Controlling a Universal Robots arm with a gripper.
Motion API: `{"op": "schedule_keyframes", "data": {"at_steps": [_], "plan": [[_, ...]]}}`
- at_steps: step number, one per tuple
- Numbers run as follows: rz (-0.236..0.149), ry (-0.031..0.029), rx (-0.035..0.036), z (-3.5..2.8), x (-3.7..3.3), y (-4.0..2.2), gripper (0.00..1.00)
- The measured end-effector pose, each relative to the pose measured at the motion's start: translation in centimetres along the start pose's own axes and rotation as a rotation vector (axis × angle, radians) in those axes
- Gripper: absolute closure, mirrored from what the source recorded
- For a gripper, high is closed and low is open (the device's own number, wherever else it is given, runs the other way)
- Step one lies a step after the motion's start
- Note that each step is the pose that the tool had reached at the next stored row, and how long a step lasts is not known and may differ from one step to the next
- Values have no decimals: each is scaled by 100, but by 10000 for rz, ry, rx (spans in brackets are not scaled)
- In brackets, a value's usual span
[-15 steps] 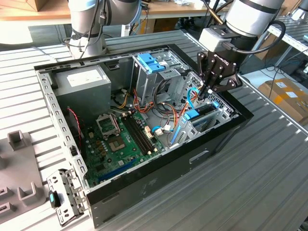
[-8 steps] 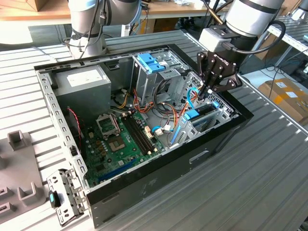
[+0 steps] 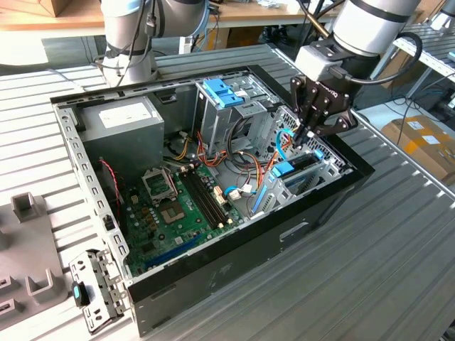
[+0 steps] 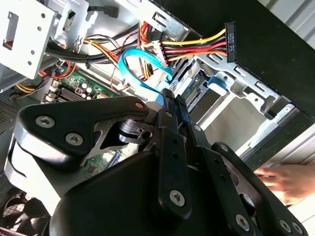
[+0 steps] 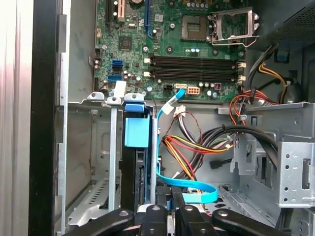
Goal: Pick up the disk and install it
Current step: 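Insert the first disk wire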
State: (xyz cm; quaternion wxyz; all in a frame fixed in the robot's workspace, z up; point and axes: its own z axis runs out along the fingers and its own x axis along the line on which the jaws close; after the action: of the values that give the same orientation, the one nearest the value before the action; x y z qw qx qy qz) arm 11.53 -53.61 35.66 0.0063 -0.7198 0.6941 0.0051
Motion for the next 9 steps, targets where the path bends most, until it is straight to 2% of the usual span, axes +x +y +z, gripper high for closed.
{"op": "schedule_keyframes", "data": {"at_steps": [1, 2, 5, 9], "plan": [[-81, 4, 93, 8, 7, 10, 84], [-132, 7, 164, 13, 19, 52, 84], [-188, -7, 243, 13, 39, 107, 84], [-255, -19, 411, 13, 95, 145, 84]]}}
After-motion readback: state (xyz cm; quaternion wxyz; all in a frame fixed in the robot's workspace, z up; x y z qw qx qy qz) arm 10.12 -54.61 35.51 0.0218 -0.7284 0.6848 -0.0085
